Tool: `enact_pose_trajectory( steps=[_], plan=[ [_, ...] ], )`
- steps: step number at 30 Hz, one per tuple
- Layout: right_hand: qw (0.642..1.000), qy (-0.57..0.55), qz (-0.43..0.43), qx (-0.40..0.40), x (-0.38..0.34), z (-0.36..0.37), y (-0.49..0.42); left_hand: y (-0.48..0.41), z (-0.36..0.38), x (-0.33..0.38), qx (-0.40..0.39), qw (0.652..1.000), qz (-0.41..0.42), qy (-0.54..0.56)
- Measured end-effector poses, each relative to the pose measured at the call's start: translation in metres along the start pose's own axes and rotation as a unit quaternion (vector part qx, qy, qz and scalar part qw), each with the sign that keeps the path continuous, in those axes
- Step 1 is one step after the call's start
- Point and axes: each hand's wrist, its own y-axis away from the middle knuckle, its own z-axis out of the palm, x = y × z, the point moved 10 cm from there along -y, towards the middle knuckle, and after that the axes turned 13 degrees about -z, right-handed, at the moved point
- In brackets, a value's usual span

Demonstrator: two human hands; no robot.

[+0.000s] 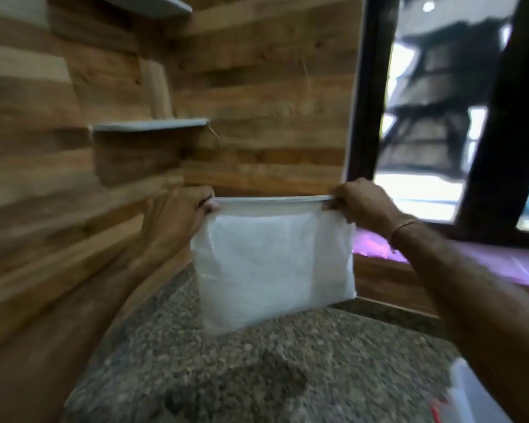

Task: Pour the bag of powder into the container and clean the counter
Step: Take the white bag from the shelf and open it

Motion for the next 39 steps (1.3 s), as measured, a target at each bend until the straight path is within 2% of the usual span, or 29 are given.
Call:
enact_pose_trajectory(
  steps=[4, 9, 14, 16, 18, 21, 23, 25, 29, 32, 34, 36, 37, 39],
  plan=[
    [0.993, -0.046, 0.037, -0.098, 0.028, 0.088, 0.085, 0.101, 0.076, 0.027, -0.093, 0.995, 0.005, 0.023],
    [0.980, -0.063, 0.100, -0.161, 0.053, 0.163, 0.165, 0.207, 0.147, 0.056, -0.158, 0.987, 0.015, 0.004],
    [0.964, -0.069, 0.150, -0.209, 0.053, 0.214, 0.222, 0.269, 0.188, 0.069, -0.215, 0.976, -0.020, -0.028],
    [0.969, -0.040, 0.162, -0.180, 0.047, 0.219, 0.234, 0.275, 0.186, 0.063, -0.218, 0.975, -0.043, -0.021],
    [0.981, -0.022, 0.144, -0.129, 0.026, 0.213, 0.233, 0.271, 0.185, 0.047, -0.263, 0.960, -0.091, 0.019],
    [0.989, -0.120, 0.046, -0.077, -0.050, 0.212, 0.219, 0.261, 0.187, 0.024, -0.342, 0.926, -0.128, 0.096],
    [0.978, -0.198, -0.019, -0.066, -0.110, 0.218, 0.211, 0.248, 0.179, 0.024, -0.361, 0.913, -0.116, 0.152],
    [0.962, -0.263, -0.041, -0.062, -0.158, 0.228, 0.207, 0.239, 0.168, 0.026, -0.365, 0.907, -0.108, 0.180],
    [0.920, -0.388, 0.048, 0.017, -0.180, 0.244, 0.203, 0.238, 0.149, 0.037, -0.373, 0.891, -0.094, 0.241],
    [0.893, -0.425, 0.128, 0.080, -0.166, 0.246, 0.210, 0.249, 0.145, 0.014, -0.331, 0.848, -0.200, 0.363],
    [0.864, -0.461, 0.180, 0.097, -0.158, 0.248, 0.218, 0.270, 0.154, -0.007, -0.309, 0.840, -0.266, 0.358],
    [0.828, -0.506, 0.220, 0.101, -0.157, 0.254, 0.223, 0.296, 0.169, -0.002, -0.361, 0.837, -0.257, 0.323],
    [0.823, -0.509, 0.234, 0.100, -0.156, 0.257, 0.225, 0.306, 0.176, 0.005, -0.378, 0.835, -0.240, 0.320],
    [0.832, -0.484, 0.254, 0.094, -0.153, 0.261, 0.228, 0.311, 0.178, 0.013, -0.347, 0.854, -0.227, 0.316]
  ],
)
